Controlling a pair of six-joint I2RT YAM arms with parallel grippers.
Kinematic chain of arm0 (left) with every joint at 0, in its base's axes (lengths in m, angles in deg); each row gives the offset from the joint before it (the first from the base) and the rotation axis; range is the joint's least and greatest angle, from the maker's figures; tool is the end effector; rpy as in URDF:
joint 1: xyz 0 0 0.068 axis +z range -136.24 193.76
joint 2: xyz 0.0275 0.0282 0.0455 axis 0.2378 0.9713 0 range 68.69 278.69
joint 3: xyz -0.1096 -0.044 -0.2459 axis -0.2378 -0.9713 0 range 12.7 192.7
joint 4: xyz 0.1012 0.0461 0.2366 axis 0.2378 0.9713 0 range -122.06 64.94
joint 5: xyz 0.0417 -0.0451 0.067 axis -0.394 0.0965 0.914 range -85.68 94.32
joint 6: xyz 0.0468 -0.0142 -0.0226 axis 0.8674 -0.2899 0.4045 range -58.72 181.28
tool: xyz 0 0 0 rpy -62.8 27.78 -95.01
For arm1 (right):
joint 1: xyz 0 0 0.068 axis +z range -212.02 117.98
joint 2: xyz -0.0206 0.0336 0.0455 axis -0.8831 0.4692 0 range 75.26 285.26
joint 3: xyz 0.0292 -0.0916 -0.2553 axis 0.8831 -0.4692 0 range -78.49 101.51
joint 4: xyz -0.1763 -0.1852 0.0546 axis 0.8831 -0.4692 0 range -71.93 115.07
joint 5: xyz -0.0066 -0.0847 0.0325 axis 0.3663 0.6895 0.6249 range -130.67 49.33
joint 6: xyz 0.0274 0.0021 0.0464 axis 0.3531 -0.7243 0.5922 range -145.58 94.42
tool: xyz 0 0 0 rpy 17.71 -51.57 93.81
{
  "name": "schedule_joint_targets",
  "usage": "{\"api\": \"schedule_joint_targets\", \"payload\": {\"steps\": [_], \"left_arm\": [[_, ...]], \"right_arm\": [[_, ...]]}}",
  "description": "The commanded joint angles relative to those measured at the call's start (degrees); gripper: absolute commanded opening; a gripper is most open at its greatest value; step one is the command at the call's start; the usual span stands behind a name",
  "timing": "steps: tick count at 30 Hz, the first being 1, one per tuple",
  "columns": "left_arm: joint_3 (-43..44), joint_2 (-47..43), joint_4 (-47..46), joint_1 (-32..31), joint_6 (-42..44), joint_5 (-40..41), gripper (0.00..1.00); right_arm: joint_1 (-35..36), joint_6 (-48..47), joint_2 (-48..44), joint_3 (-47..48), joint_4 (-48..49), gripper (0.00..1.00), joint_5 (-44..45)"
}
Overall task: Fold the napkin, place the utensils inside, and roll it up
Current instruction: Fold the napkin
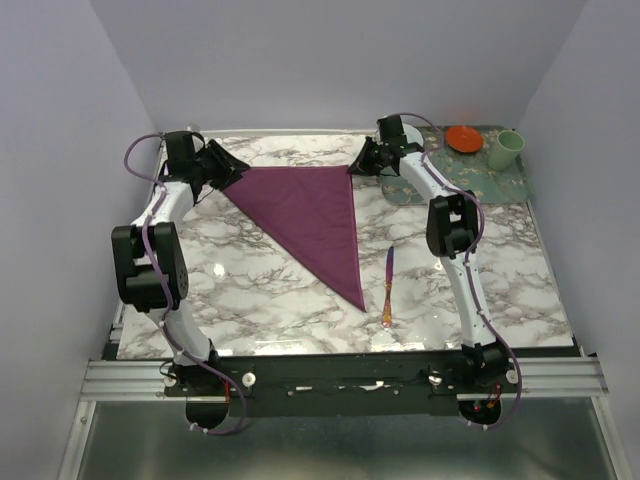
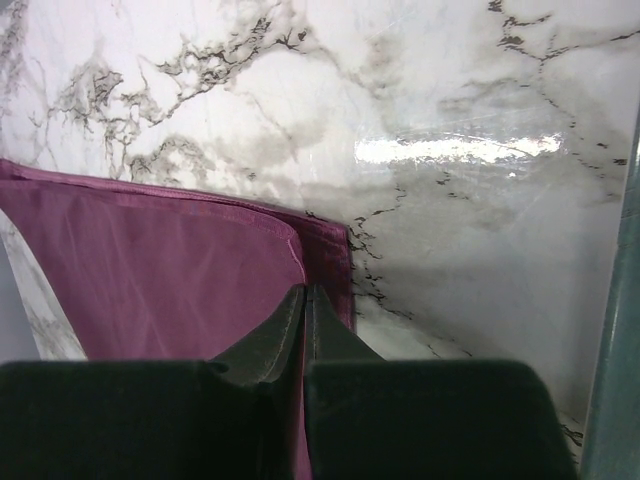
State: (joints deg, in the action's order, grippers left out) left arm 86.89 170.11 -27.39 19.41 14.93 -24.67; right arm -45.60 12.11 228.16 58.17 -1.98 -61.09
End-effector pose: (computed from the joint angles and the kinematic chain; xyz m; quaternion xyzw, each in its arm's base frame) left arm 0.4065 0.0230 0.2579 -0.2618 0.8140 -0.3686 0.3647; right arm 0.5578 0.1774 0.1491 0.0977 0.9010 0.3224 0.2734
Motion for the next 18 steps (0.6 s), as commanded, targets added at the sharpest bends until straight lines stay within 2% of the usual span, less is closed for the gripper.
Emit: {"api": "schedule_joint_targets", "payload": {"steps": [1,4,5,8,10,11,13,16,18], "left_arm": [[5.8,7.0,-1.1,2.1,0.0,0.3,0.46],[9.6,12.0,-1.6,2.9,-0.1,0.8,0.46],[12.5,13.3,0.4,3.0,0.1,0.9,0.47],[17.5,18.4,2.7,3.6,1.4,1.0,0.48],[19.2,21.3,3.3,4.3,1.3,0.9,0.47],[20.5,22.1,3.1,4.9,1.4,0.6,0.46],[22.5,24.9,4.1,5.5,2.5,1.4,0.43],[26.6,29.2,5.3,7.1,2.4,0.2,0.38],[29.0,30.6,6.1,7.9,2.6,0.3,0.34]], "right_arm": [[-0.4,-1.1,0.0,0.7,0.8,0.11,0.3],[-0.5,-2.0,-0.6,0.5,0.9,0.15,0.6],[-0.5,-2.3,-0.9,0.5,0.8,0.25,0.2],[-0.5,-4.8,-3.2,-0.9,-0.5,0.38,0.2],[-0.5,-8.8,-7.1,-1.7,-3.1,0.42,3.7],[-0.5,-10.2,-8.6,-2.2,-6.4,0.49,5.5],[-0.4,-13.0,-14.0,-3.8,-9.4,0.51,10.3],[0.4,-13.7,-23.7,-15.2,-9.2,0.51,8.0],[2.6,-13.5,-28.4,-26.7,-5.6,0.51,4.5]]}}
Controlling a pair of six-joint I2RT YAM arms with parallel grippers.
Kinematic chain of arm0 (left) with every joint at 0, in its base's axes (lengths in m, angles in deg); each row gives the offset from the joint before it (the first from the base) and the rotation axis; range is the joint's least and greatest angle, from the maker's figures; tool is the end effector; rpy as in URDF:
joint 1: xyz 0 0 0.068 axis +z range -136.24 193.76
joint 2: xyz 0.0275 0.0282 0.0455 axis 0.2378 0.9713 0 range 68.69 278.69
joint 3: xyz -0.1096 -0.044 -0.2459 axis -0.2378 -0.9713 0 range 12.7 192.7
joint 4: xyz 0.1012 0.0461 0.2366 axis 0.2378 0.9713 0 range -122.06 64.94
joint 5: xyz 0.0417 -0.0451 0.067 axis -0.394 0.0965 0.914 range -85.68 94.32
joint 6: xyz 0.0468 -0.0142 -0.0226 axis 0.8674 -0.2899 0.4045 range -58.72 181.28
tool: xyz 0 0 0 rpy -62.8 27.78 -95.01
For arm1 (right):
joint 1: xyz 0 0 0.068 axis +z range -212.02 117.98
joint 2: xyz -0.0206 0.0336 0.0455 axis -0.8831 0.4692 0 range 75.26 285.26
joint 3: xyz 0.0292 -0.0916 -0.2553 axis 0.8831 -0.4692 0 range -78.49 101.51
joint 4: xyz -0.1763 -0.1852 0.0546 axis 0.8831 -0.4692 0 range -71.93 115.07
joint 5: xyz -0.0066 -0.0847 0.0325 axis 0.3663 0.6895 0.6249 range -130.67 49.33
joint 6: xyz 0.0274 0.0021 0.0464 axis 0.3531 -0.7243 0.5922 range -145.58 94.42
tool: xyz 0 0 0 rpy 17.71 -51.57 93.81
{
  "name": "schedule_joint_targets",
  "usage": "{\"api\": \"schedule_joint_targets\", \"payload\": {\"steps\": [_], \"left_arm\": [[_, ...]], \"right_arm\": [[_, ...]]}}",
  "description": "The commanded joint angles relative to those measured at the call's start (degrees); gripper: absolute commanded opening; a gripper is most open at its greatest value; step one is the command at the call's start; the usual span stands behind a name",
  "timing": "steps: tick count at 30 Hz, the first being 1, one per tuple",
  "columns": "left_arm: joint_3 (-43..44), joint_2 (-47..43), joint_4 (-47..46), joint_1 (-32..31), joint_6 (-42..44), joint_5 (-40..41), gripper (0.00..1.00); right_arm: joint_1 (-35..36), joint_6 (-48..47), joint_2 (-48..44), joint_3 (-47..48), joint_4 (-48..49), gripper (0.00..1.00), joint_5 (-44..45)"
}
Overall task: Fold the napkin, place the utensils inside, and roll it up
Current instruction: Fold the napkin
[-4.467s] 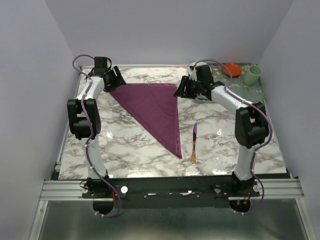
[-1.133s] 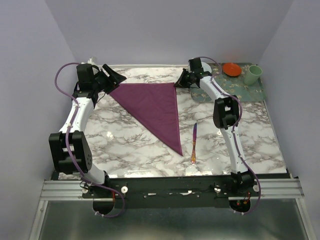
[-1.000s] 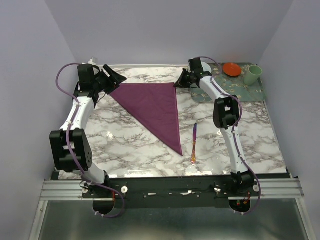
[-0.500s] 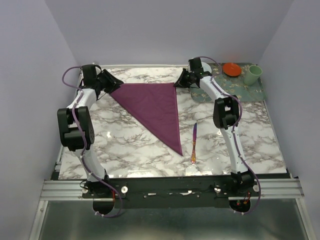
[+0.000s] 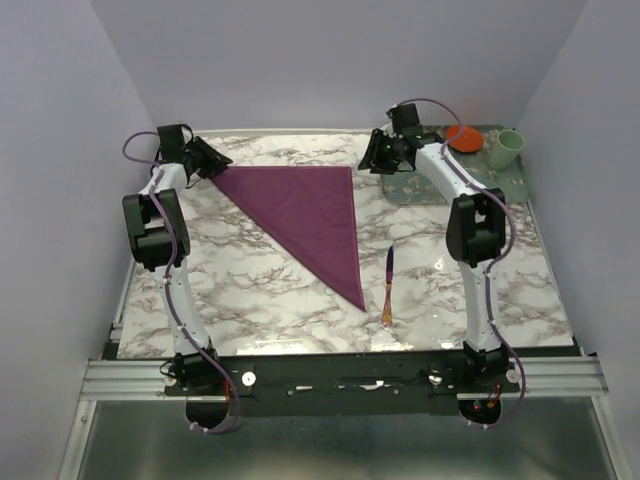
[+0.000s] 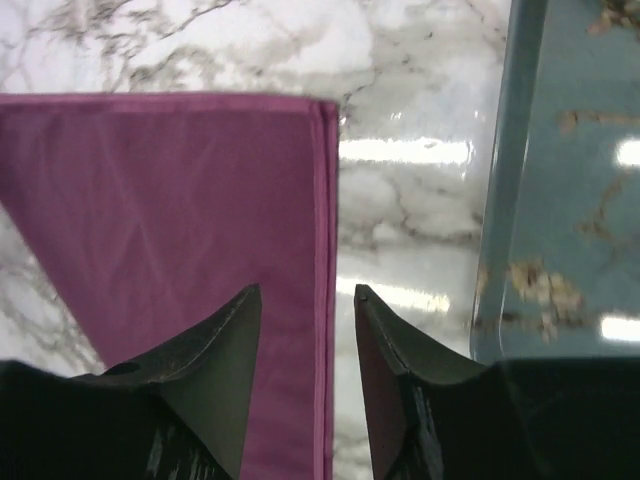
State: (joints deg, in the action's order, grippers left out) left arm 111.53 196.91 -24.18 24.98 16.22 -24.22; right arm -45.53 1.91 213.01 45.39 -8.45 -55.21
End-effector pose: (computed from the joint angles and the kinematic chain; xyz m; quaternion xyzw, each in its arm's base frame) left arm 0.5035 0.0827 0.1891 -0.3130 0.8173 -0.3365 0.3475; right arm 0.5164 0.1623 0.2106 0.0429 0.9243 0.2443 0.2900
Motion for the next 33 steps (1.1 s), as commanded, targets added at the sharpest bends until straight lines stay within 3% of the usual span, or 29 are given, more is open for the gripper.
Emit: {"api": "schedule_joint_targets", "payload": {"steps": [1,5,9,14,24,33], "left_arm": [[4.7,4.8,2.8,2.7,1.2,0.0,0.34],[6.7,7.3,3.5,3.6,1.7,0.9,0.34],[8.8,9.3,4.3,4.5,2.2,0.9,0.34],[10.2,11.6,3.9,5.1,1.2,-0.5,0.34],[10.3,13.2,3.1,5.7,-0.2,-0.7,0.34],[9.6,13.4,1.3,5.8,-2.2,-1.1,0.34]], "right_arm": [[3.5,-3.3,-15.7,-17.3,2.7,0.51,-3.4],[8.5,-2.3,-24.7,-31.9,10.6,0.48,-17.2],[14.6,-2.8,-30.7,-45.5,16.4,0.45,-20.6],[15.5,-1.3,-35.3,-61.5,23.9,0.34,-23.3],[16.2,-2.0,-40.9,-74.8,28.1,0.31,-24.0],[16.7,0.8,-37.9,-77.8,32.6,0.27,-26.3]]}}
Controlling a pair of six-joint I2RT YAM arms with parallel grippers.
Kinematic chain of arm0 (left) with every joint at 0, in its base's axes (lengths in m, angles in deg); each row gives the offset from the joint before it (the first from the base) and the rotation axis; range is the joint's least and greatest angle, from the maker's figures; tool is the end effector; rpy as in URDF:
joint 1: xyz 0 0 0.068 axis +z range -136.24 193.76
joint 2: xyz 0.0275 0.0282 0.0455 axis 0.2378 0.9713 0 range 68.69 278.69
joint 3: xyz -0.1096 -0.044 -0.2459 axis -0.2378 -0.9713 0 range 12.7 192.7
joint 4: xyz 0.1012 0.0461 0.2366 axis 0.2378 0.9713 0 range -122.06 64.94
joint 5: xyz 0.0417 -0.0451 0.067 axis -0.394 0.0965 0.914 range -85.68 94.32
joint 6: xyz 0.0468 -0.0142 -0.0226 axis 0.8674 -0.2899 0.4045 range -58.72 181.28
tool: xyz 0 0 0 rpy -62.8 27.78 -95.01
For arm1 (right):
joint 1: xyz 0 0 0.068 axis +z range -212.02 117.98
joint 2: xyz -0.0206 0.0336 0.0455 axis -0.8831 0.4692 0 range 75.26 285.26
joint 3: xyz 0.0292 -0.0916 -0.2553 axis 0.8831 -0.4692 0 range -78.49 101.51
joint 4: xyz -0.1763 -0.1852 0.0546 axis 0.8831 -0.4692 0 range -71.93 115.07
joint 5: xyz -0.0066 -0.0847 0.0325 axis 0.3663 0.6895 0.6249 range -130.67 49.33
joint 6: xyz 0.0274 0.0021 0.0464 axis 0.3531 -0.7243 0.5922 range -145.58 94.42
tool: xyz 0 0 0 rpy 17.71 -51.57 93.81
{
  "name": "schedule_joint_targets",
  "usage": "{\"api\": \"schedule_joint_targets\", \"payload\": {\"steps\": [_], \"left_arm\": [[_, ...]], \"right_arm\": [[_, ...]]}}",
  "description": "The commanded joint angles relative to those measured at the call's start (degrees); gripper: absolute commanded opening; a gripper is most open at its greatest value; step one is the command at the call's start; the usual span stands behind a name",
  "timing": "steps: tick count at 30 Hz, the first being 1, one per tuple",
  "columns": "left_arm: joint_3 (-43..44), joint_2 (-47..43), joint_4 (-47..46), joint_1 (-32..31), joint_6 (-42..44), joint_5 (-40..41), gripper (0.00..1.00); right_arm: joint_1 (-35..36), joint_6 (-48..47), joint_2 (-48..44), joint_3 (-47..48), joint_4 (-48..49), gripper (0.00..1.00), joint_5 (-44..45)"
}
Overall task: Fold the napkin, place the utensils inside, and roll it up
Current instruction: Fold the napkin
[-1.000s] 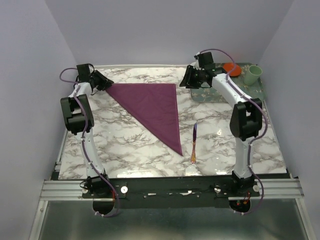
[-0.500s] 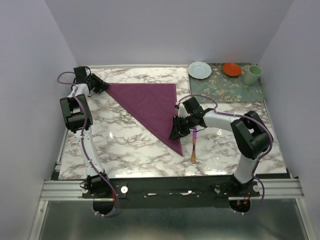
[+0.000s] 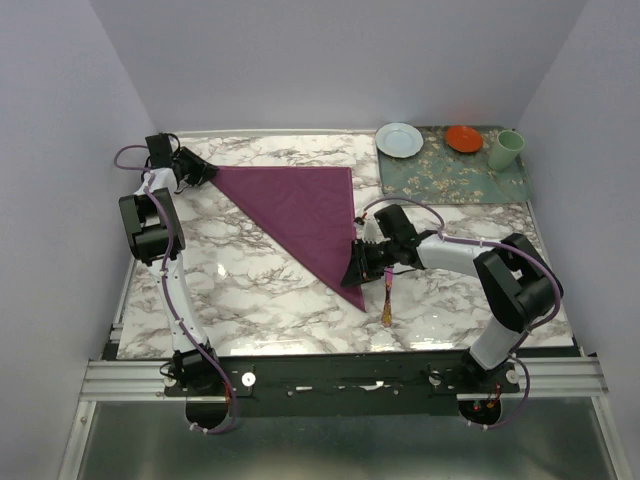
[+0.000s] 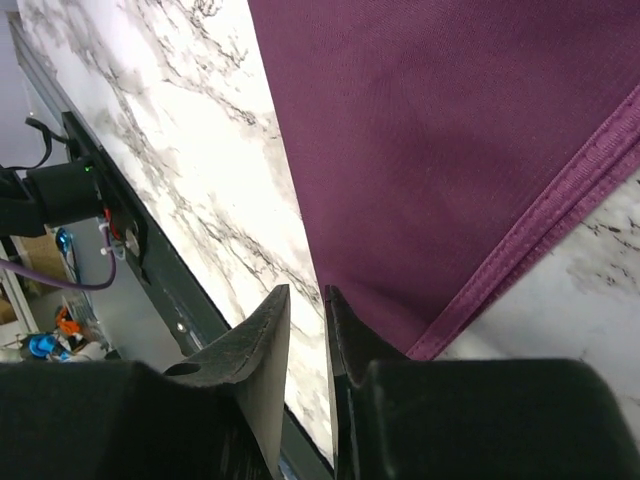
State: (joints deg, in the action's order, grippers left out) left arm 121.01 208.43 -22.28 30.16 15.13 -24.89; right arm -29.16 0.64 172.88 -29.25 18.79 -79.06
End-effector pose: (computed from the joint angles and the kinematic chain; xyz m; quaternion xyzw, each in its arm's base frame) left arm 0.5237 0.1362 0.1382 -0.3685 0.8073 -0.3245 0.3273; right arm 0.2581 0.1931 0.1486 -0.1517 0.8926 0.4139 0.0949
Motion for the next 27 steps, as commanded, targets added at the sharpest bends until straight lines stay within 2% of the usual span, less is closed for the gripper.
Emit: {"api": "schedule_joint_targets", "payload": {"steps": [1,10,16,22,27], "left_arm": [[0.1,1.8,-0.7,0.6,-1.2,-0.3,0.34],[0.3,2.6,-1.3,0.8,-2.2,0.0,0.34],[5.2,4.2,1.6,0.9,-1.2,-0.9,0.35],[6.4,2.1,-0.3,0.9,-3.4,-2.3,0.36],[7.2,2.6,-1.2,0.9,-4.4,-2.7,0.36]], "right_arm": [[0.4,2.4,2.3,-5.1,5.8,0.27,-2.3],[0.4,1.4,2.0,-9.3,8.4,0.26,1.2],[0.4,-0.6,-4.3,-6.4,2.0,0.26,3.8],[1.8,0.4,-7.3,-5.3,0.0,0.26,0.9],[3.8,2.4,-6.0,-7.6,3.6,0.26,0.1]]}}
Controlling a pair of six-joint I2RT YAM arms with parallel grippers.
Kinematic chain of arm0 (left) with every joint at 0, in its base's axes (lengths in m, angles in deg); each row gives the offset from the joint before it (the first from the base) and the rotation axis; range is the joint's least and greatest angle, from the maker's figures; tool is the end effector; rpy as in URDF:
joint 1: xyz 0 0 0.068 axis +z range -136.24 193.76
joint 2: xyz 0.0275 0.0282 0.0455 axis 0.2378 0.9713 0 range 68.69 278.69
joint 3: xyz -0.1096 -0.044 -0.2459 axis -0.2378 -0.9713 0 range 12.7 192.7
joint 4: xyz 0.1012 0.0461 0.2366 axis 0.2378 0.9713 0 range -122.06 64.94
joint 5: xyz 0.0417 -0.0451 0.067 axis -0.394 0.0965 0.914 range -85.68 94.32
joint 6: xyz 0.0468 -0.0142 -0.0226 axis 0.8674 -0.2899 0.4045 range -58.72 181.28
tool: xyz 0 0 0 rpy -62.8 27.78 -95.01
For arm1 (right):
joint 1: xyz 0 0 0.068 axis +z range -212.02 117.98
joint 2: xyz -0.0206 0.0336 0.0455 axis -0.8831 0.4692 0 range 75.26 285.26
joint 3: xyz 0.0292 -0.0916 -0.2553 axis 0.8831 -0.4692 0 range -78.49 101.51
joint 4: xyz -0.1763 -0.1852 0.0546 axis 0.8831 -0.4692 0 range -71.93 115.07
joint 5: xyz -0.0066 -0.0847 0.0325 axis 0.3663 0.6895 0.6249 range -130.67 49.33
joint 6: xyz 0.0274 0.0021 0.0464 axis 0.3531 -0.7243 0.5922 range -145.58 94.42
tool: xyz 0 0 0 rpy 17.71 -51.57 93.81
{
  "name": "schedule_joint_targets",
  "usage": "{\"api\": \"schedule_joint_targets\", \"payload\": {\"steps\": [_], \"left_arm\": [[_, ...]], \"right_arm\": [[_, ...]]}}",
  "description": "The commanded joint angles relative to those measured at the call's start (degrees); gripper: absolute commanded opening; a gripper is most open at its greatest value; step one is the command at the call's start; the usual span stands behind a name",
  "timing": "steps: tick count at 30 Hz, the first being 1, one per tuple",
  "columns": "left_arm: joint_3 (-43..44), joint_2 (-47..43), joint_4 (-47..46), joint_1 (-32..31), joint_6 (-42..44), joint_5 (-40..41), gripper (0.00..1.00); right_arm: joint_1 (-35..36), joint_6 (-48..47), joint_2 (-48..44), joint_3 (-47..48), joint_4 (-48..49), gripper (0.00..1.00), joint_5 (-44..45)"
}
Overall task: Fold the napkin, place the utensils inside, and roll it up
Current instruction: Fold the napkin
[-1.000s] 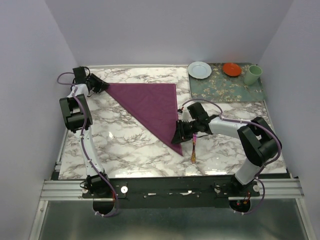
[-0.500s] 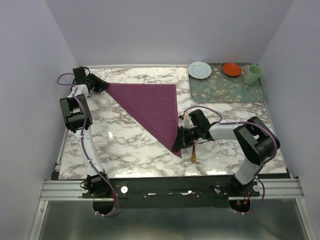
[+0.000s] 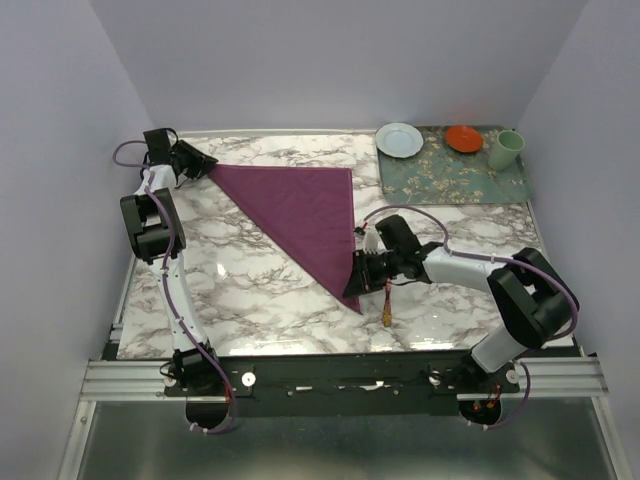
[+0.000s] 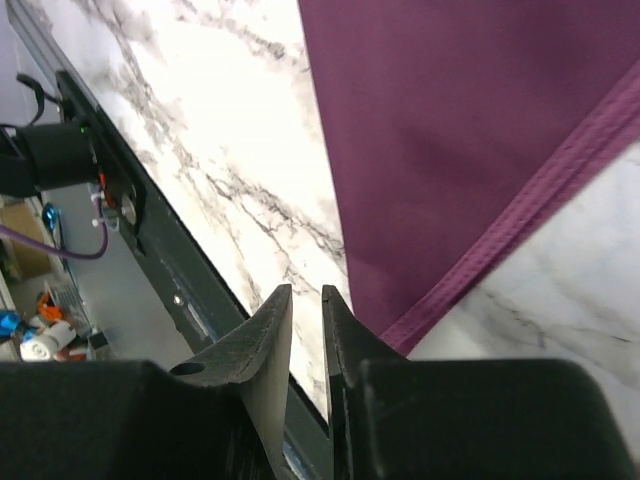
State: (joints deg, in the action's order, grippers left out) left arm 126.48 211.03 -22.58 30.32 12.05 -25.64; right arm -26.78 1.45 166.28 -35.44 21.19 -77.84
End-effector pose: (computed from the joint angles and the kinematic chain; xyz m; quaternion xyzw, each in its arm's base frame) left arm 0.5374 0.1414 0.1457 -0.3765 0.7907 -0.3420 0.3407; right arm 0.2298 0.1888 0.1550 -0.1679 0.8861 0.4180 0.1094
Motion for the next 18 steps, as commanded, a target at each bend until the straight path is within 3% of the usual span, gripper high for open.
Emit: {"api": "schedule_joint_targets", "payload": {"steps": [1,8,13,16,18], "left_arm": [[1.8,0.8,-0.9,0.8,-1.5,-2.0,0.36],[1.4,3.4,-0.9,0.8,-1.0,-1.4,0.36],[6.0,2.2,3.7,0.8,1.1,-1.2,0.4],[5.9,-3.7,4.1,-0.1,1.6,-0.7,0.52],[4.4,-7.2,4.6,-1.3,1.3,-0.5,0.63]], "right_arm": [[1.5,2.1,1.5,-2.0,1.8,0.26,-1.1],[1.5,2.6,4.2,-6.3,6.4,0.26,0.3],[1.5,1.7,-0.8,-4.6,1.7,0.27,1.0],[1.4,1.9,-9.0,-3.0,-3.7,0.3,5.4],[1.3,2.4,-12.5,-0.5,-10.8,0.46,12.2]]}}
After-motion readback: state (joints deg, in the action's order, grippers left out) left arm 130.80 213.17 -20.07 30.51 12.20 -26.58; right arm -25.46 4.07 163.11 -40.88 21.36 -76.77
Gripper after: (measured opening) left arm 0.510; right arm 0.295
